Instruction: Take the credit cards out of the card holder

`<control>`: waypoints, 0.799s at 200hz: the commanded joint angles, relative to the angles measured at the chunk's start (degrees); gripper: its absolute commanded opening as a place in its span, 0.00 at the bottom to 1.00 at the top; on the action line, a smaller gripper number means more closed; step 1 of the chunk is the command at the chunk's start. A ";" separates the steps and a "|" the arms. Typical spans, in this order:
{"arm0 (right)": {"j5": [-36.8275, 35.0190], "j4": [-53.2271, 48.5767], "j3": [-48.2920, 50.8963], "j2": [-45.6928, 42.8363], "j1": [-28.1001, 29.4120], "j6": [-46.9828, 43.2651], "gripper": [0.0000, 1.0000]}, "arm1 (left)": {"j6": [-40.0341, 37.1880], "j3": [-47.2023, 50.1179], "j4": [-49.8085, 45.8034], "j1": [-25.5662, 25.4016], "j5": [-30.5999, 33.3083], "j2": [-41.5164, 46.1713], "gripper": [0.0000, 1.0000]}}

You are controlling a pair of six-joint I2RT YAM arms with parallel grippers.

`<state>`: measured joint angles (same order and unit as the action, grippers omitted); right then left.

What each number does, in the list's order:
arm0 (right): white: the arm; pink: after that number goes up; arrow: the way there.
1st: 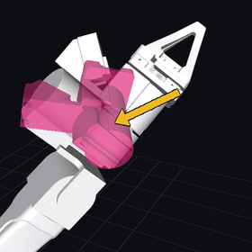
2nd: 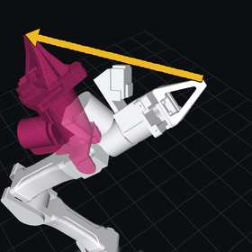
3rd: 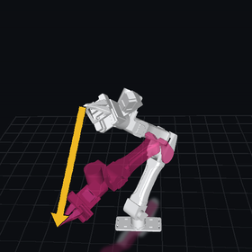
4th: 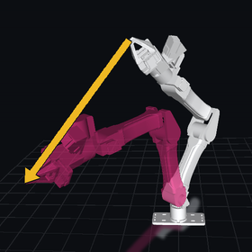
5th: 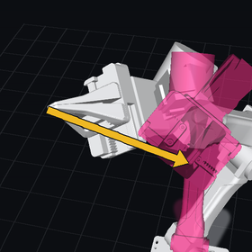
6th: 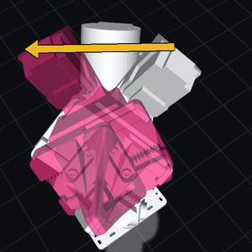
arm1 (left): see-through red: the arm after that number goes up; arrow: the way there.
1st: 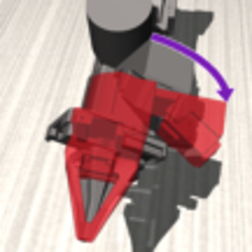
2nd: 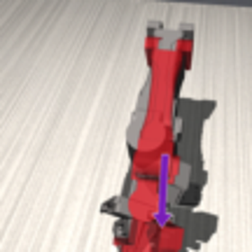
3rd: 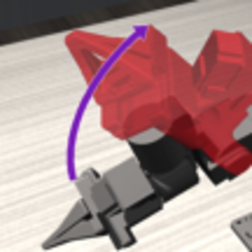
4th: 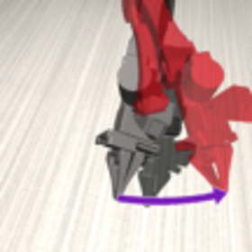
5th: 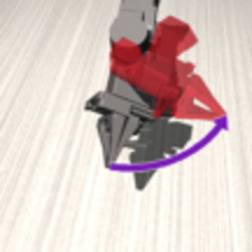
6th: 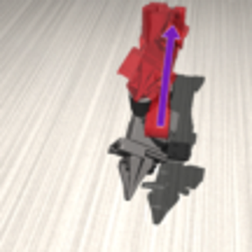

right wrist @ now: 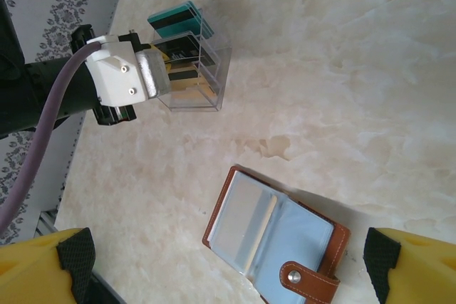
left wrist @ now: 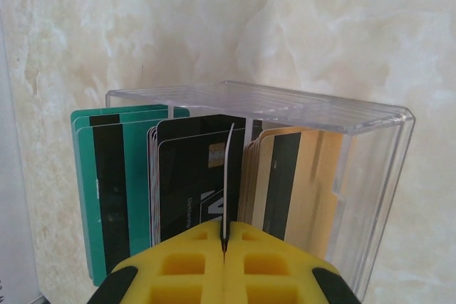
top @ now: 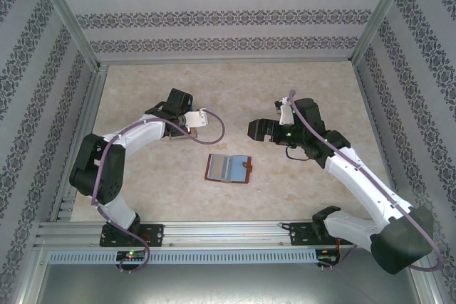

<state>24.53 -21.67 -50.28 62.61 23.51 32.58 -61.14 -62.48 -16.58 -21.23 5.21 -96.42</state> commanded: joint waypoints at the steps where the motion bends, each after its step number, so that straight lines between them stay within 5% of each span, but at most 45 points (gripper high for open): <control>1: 1.13 0.30 -1.75 0.40 -0.60 -0.76 0.98 | -0.37 0.12 2.08 0.91 1.03 -1.26 0.11; 32: 1.37 0.37 -1.66 0.50 -0.74 -0.68 0.98 | 0.90 -0.98 2.24 1.18 1.24 -2.01 0.19; 160: 2.45 0.81 -1.51 1.09 -0.75 0.22 0.98 | 7.15 -5.64 4.98 3.32 5.43 -4.13 0.23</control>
<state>25.61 -21.43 -50.52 63.70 23.33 32.62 -56.51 -66.26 -12.88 -18.87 9.52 -99.72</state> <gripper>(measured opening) 0.982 0.232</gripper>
